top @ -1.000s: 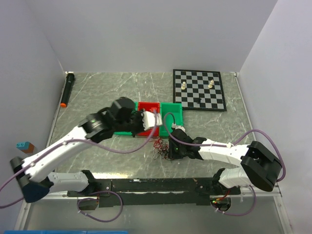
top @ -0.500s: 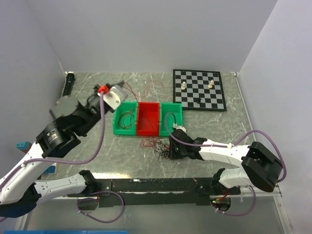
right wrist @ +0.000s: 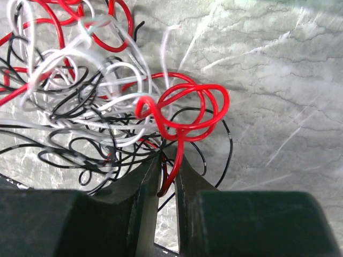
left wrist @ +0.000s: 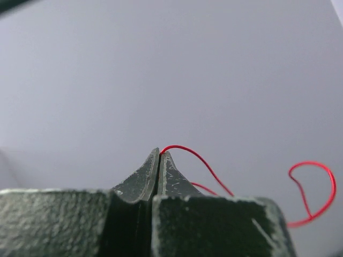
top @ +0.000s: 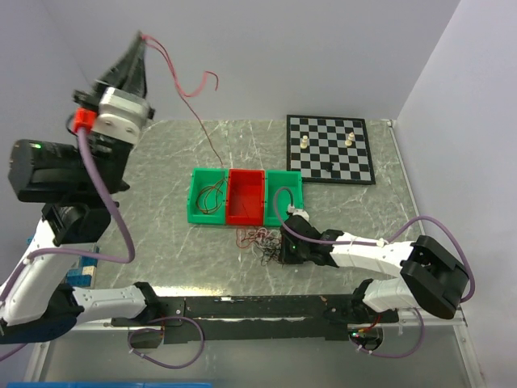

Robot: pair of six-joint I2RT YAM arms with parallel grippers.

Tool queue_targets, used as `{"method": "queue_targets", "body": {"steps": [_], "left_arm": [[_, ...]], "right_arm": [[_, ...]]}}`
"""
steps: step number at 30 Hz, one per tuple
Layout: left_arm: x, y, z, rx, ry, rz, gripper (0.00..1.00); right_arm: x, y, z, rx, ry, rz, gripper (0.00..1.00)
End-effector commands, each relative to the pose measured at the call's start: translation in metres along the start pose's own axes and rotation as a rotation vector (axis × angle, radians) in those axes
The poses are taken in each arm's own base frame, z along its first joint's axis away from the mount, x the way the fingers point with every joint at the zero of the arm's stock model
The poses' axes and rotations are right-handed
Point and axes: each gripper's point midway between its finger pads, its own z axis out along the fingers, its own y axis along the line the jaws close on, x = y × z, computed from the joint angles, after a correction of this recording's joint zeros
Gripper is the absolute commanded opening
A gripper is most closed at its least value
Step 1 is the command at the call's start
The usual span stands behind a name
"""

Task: Untangle the cables

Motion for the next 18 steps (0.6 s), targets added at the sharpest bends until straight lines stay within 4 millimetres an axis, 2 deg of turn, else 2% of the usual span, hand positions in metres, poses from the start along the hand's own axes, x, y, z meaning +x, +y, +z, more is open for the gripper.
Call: {"method": "queue_targets", "body": {"steps": [1,9,12,18], "left_arm": [[-0.056,0.055,0.010,-0.164,-0.178,0.040,0.01],[-0.093,0.077,0.018,-0.263,-0.326,0.108,0.06],[-0.083,0.071,0.024,-0.252,-0.285,0.093,0.07],[-0.030,0.029,0.015,-0.165,-0.151,0.080,0.09]], "right_arm": [[0.017,-0.016,0.000,0.052,0.036,0.000,0.23],[0.023,-0.017,0.002,0.059,0.052,-0.006,0.22],[0.023,-0.016,0.001,0.053,0.047,-0.010,0.22],[0.020,-0.013,-0.002,0.040,0.027,-0.023,0.22]]}}
